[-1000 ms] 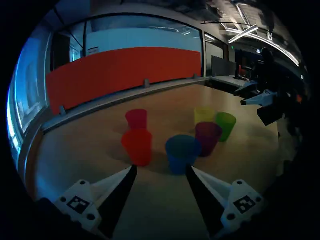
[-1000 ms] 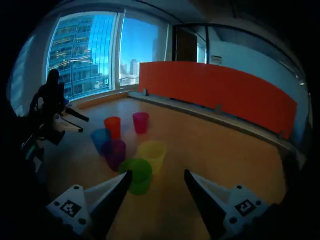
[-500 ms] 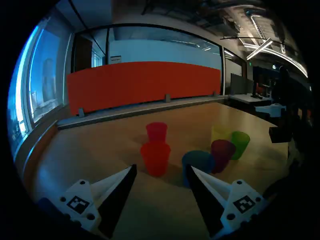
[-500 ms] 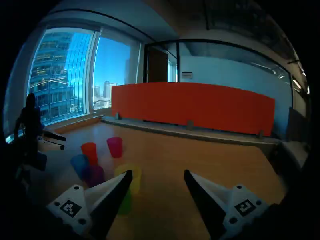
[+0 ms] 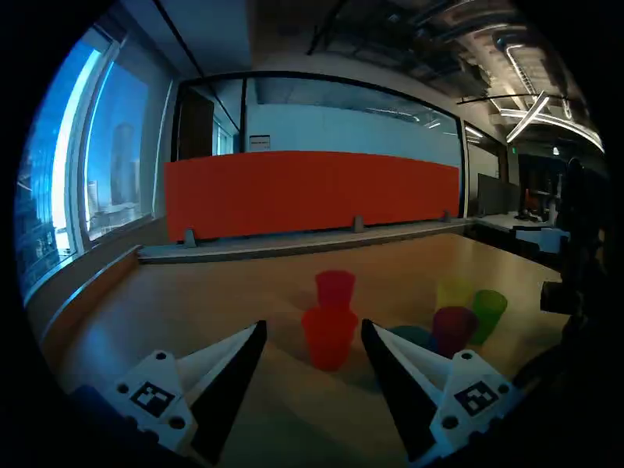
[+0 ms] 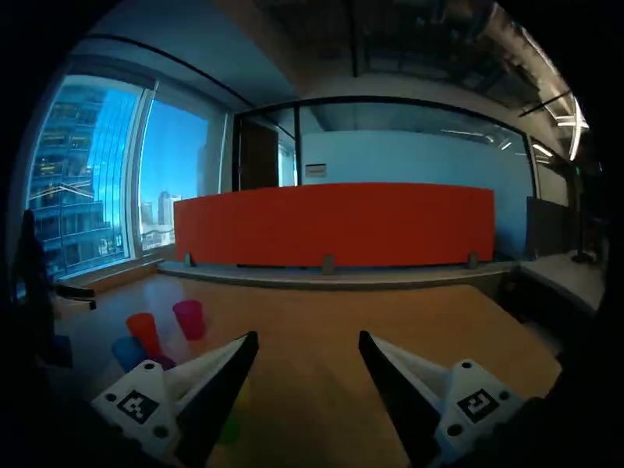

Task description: Pour water

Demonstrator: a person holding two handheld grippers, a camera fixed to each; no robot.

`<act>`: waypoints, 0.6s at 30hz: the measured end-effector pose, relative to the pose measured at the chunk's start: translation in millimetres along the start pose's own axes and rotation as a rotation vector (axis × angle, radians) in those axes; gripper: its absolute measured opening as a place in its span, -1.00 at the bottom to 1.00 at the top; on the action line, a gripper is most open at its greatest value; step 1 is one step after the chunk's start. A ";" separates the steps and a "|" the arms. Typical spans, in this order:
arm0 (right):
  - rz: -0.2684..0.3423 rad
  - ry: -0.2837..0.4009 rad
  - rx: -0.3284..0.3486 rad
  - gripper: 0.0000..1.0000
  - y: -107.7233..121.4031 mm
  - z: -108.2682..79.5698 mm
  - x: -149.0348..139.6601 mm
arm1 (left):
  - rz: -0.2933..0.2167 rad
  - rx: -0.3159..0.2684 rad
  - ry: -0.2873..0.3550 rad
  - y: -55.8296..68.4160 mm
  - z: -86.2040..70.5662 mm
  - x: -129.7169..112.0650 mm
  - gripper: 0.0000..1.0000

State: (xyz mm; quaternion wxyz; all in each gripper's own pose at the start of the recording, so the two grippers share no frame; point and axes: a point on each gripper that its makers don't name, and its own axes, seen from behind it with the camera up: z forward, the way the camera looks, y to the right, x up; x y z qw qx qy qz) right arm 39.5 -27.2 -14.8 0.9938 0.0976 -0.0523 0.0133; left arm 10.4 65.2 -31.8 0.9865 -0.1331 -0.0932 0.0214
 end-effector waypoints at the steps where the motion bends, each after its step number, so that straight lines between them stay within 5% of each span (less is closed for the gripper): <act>1: -0.001 0.007 -0.014 1.00 1.8 -0.1 0.6 | -0.006 0.010 0.007 -1.7 0.3 0.9 0.79; 18: -0.019 0.093 -0.166 1.00 14.5 -2.2 10.7 | -0.040 0.128 0.104 -18.2 0.4 16.8 0.79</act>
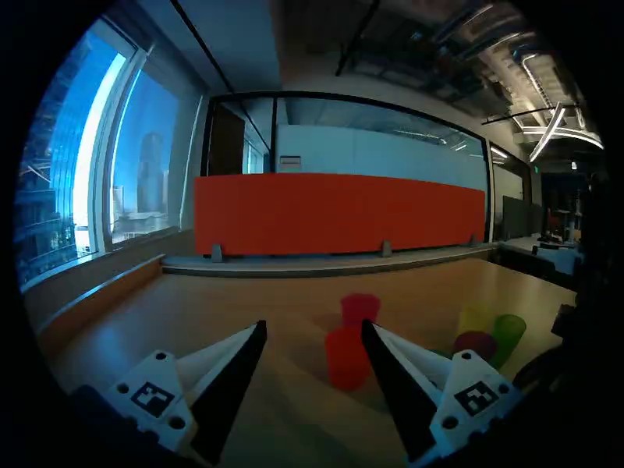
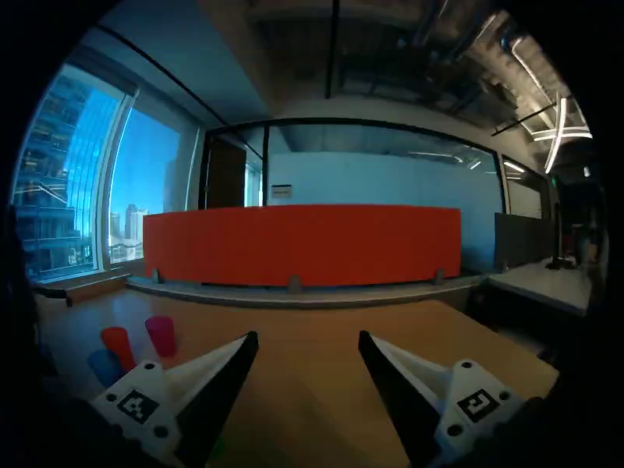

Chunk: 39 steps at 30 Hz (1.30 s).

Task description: Pour water

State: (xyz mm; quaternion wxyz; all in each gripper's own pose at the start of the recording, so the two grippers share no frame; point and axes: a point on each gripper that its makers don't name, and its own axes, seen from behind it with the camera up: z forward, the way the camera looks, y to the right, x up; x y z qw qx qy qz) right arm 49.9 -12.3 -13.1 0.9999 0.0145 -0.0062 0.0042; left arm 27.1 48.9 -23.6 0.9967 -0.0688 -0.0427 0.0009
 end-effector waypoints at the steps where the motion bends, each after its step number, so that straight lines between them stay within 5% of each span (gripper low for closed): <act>1: -0.003 0.003 -0.006 1.00 0.2 0.2 0.2 | 0.001 0.004 0.006 -0.1 -0.3 2.4 0.79; 18: 0.003 0.021 -0.035 1.00 1.9 1.1 9.3 | 0.049 0.067 0.095 -4.9 -0.1 31.5 0.78; 39: -0.027 -0.006 -0.032 1.00 -9.2 0.5 12.2 | 0.037 0.108 0.124 -28.4 2.9 6.9 0.78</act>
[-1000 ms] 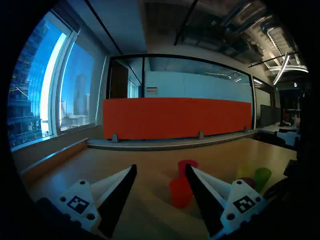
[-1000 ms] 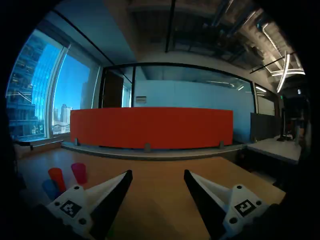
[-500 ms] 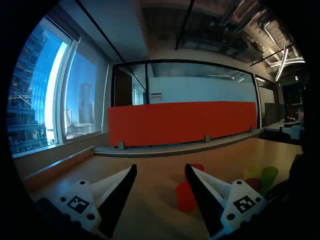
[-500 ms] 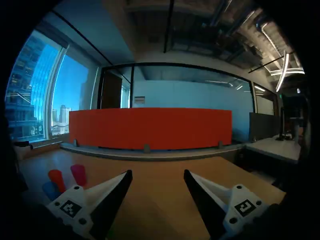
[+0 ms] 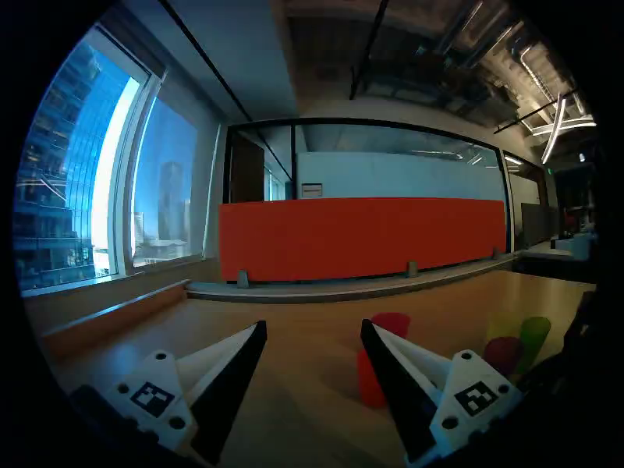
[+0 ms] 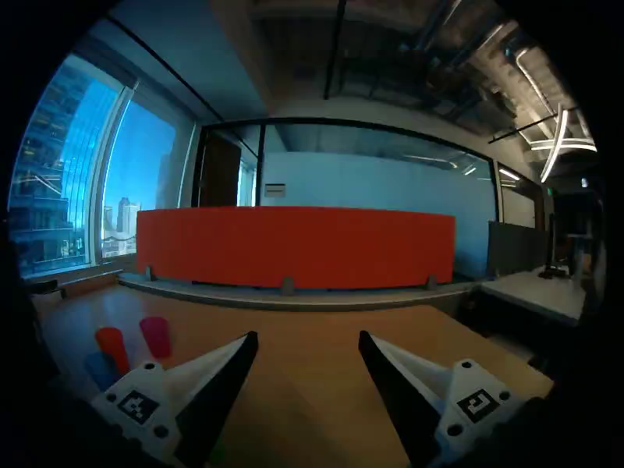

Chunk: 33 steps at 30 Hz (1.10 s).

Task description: Pour water

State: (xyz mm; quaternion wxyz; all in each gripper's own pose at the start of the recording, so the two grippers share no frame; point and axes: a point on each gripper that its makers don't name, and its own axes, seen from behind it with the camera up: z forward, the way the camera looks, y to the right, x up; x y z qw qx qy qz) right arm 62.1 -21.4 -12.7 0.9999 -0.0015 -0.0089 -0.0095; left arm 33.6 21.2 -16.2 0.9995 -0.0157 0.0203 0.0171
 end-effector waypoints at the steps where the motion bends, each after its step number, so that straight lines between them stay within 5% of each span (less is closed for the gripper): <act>1: 0.001 0.002 0.000 0.99 -1.0 -0.3 0.9 | -0.001 -0.001 -0.001 -0.6 0.9 -2.4 0.78; 33: -0.005 -0.021 -0.025 0.99 1.1 -2.2 0.7 | -0.034 0.000 -0.027 -9.9 13.8 -39.0 0.78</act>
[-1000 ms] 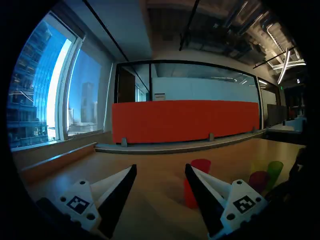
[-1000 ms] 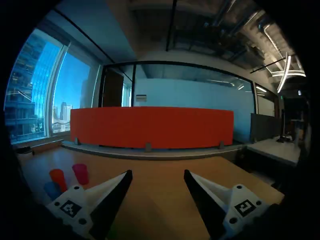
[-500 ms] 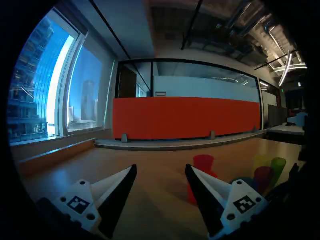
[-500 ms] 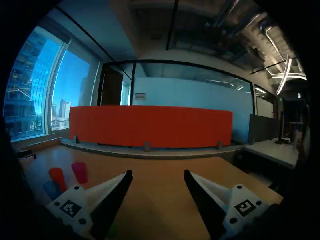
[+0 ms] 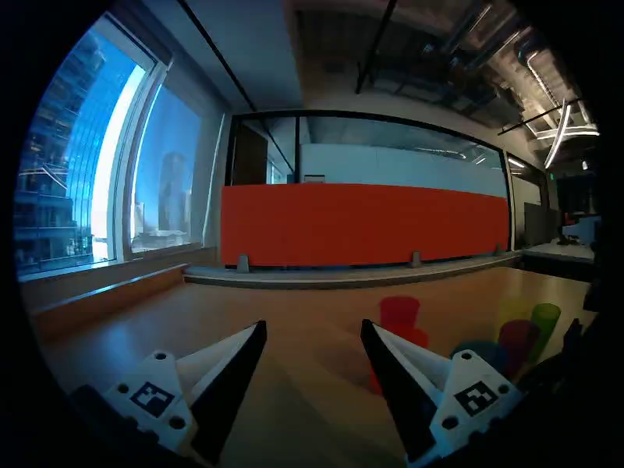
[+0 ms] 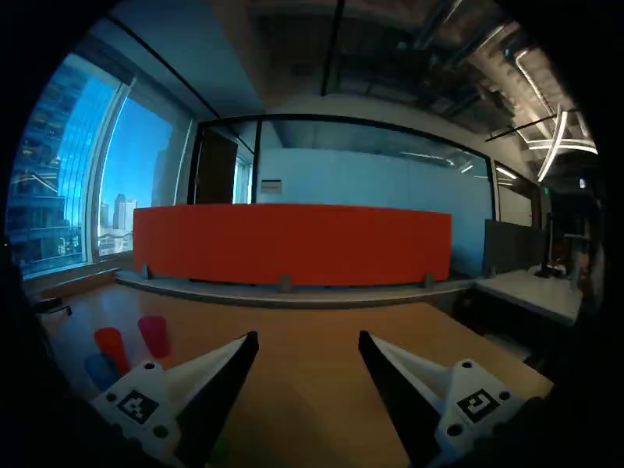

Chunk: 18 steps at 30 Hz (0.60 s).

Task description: Pour water

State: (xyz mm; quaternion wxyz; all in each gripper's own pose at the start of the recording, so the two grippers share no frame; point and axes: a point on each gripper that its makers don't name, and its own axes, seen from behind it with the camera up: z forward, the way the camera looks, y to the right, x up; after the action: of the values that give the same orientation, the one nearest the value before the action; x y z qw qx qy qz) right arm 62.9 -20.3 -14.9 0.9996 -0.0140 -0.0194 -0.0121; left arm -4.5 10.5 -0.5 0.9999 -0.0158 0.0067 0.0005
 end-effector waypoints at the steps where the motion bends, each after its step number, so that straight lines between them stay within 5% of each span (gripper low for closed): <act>1: 0.001 0.000 0.000 1.00 -0.1 -0.2 -0.3 | 0.000 0.000 -0.001 -0.4 0.3 -0.1 0.79; 18: 0.007 0.006 -0.003 1.00 4.2 -3.8 -0.4 | 0.004 0.002 -0.004 -1.9 1.1 -1.0 0.79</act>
State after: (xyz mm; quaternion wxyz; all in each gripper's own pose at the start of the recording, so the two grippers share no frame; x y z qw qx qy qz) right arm 62.8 -16.3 -18.8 0.9997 -0.0154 -0.0164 -0.0087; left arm -5.5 8.6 0.6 0.9999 -0.0147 0.0046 0.0027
